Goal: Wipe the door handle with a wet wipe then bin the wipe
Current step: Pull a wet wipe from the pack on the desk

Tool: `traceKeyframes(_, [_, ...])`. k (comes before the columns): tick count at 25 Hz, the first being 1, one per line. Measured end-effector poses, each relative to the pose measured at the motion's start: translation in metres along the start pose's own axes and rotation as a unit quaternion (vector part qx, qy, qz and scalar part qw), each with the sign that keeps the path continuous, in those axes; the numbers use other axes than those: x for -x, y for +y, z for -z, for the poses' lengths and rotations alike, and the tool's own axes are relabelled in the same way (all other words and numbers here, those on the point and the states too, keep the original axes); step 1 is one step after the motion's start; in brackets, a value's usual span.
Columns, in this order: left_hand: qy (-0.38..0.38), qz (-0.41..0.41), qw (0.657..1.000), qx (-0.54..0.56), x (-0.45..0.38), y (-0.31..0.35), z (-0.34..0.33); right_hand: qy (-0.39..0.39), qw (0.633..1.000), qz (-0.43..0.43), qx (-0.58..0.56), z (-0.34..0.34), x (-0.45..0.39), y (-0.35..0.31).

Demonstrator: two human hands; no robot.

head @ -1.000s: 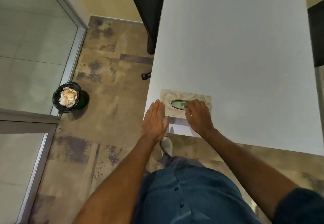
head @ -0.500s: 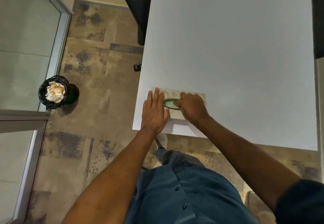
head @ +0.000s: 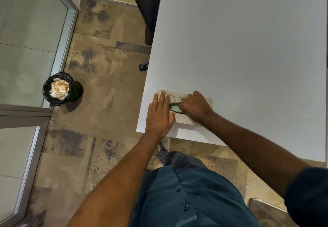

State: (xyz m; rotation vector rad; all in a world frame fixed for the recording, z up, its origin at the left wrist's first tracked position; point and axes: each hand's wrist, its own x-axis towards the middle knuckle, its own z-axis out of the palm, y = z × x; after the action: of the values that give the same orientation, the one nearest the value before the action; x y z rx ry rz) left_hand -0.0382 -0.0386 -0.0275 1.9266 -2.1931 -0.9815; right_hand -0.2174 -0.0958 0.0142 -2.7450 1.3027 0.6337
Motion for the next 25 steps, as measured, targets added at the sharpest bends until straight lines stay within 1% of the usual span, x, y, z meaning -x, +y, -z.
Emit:
traceKeyframes(3, [-0.004, 0.000, 1.000, 0.001, 0.000, 0.000, 0.000, 0.005, 1.000, 0.021, 0.002, -0.003, 0.002, 0.004])
traceKeyframes(9, [-0.004, 0.001, 1.000, -0.002, 0.000, 0.000, -0.001, 0.040, 0.998, 0.040, 0.003, -0.017, 0.011, 0.010])
traceKeyframes(14, [0.000, 0.002, 1.000, -0.004, 0.000, 0.000, -0.002, 0.024, 0.999, 0.043, 0.021, -0.014, 0.001, 0.007])
traceKeyframes(19, [0.004, 0.005, 1.000, -0.004, 0.000, 0.002, -0.001, 0.033, 0.997, 0.069, 0.027, -0.015, -0.003, 0.012])
traceKeyframes(23, [-0.005, 0.006, 1.000, -0.011, -0.001, 0.001, -0.001, 0.097, 0.989, 0.097, -0.046, -0.022, 0.008, 0.023])
traceKeyframes(25, [-0.006, 0.005, 1.000, -0.011, -0.001, 0.000, -0.001, 0.123, 0.980, 0.088, -0.132, -0.027, 0.016, 0.027])
